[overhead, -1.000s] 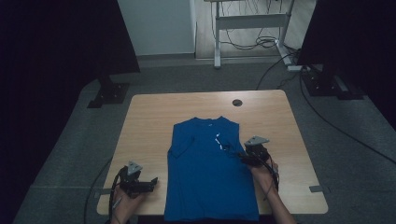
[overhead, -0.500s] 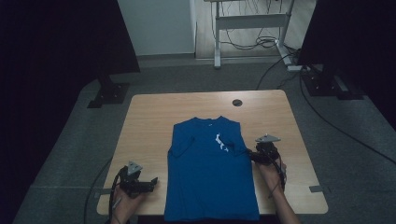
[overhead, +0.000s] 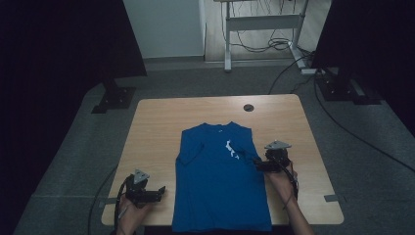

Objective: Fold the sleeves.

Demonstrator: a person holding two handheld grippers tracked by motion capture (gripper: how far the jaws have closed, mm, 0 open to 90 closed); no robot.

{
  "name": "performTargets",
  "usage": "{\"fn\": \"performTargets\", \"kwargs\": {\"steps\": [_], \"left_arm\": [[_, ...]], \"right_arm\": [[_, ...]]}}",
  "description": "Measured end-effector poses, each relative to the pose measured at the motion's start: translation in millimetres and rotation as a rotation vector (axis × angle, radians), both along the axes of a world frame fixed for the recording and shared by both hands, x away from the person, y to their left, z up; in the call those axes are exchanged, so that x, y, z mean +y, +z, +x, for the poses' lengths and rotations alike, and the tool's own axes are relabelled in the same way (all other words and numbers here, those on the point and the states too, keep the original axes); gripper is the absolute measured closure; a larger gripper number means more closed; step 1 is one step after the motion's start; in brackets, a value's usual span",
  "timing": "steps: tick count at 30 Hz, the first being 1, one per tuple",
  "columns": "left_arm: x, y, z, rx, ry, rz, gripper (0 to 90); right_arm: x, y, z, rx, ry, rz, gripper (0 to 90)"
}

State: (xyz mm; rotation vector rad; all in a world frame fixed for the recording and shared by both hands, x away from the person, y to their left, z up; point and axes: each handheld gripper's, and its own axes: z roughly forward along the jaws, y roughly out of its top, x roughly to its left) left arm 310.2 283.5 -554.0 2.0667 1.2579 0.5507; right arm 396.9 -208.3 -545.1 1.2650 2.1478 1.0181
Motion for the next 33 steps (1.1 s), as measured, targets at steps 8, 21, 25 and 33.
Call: {"fn": "performTargets", "kwargs": {"steps": [8, 21, 25, 33], "left_arm": [[-0.1, -0.1, 0.6, 0.002, -0.007, 0.001, 0.4], [-0.1, -0.1, 0.6, 0.002, -0.007, 0.001, 0.4], [-0.2, -0.1, 0.6, 0.002, -0.007, 0.001, 0.4], [-0.3, -0.2, 0.7, 0.003, -0.008, 0.001, 0.1]], "right_arm": [[-4.3, 10.3, -9.1, -0.022, 0.011, 0.013, 7.2], [-21.9, 19.3, -27.0, -0.036, 0.014, 0.03, 6.1], [-28.9, 18.9, -33.5, -0.033, 0.009, 0.028, 6.0], [-41.8, 16.2, -47.5, -0.039, -0.008, 0.038, 5.9]]}}
